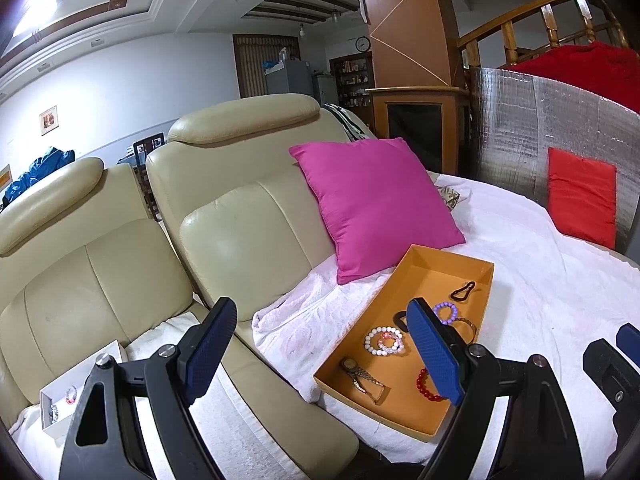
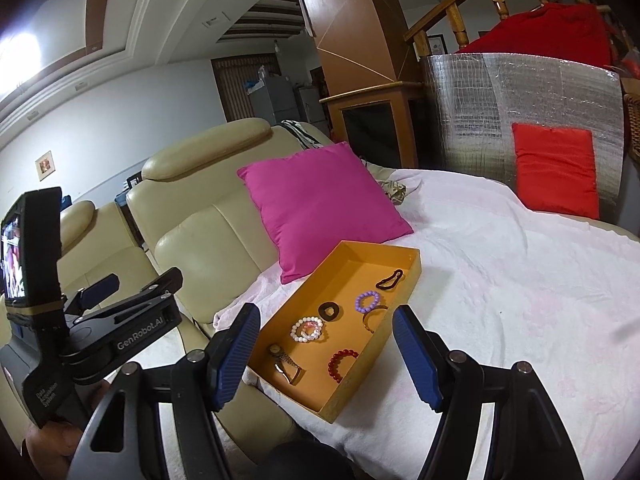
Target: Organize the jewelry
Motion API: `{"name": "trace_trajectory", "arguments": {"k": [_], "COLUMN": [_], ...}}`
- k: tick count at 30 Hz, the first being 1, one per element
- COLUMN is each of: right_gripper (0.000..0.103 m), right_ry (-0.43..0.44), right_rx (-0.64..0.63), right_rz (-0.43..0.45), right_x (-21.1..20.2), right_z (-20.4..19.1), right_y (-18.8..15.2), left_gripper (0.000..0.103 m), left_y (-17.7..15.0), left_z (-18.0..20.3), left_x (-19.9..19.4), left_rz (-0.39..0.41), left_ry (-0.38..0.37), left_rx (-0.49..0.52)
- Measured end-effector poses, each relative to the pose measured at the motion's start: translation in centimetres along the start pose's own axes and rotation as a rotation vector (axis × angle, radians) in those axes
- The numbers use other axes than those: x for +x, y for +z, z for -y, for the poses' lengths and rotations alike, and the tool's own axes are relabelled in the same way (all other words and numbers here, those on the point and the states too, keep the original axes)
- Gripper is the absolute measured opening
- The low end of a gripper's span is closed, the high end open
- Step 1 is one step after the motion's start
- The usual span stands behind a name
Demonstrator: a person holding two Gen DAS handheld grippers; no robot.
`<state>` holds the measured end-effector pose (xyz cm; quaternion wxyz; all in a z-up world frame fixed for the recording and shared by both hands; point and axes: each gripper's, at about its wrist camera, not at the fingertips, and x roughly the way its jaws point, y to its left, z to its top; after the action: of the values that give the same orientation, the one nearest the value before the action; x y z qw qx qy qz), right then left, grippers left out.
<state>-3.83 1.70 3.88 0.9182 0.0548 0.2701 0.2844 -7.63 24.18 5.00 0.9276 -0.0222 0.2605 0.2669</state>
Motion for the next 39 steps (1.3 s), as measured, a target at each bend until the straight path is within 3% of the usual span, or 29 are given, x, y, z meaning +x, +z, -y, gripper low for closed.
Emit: {"name": "trace_trajectory", "arguments": {"k": [39], "right_gripper": [0.072], "right_ry": [-0.012], "right_rx": [0.003], "right_rz": [-0.037], "right_x": [4.4], "right_z": [-0.7], "right_y": [0.8], "left_gripper": [0.087], "left_y": [-0.3], "left_z": [-0.8], "left_x": [3.5], "left_rz": [-0.027], "left_ry": [0.004], "left_rx": [-0.004]}}
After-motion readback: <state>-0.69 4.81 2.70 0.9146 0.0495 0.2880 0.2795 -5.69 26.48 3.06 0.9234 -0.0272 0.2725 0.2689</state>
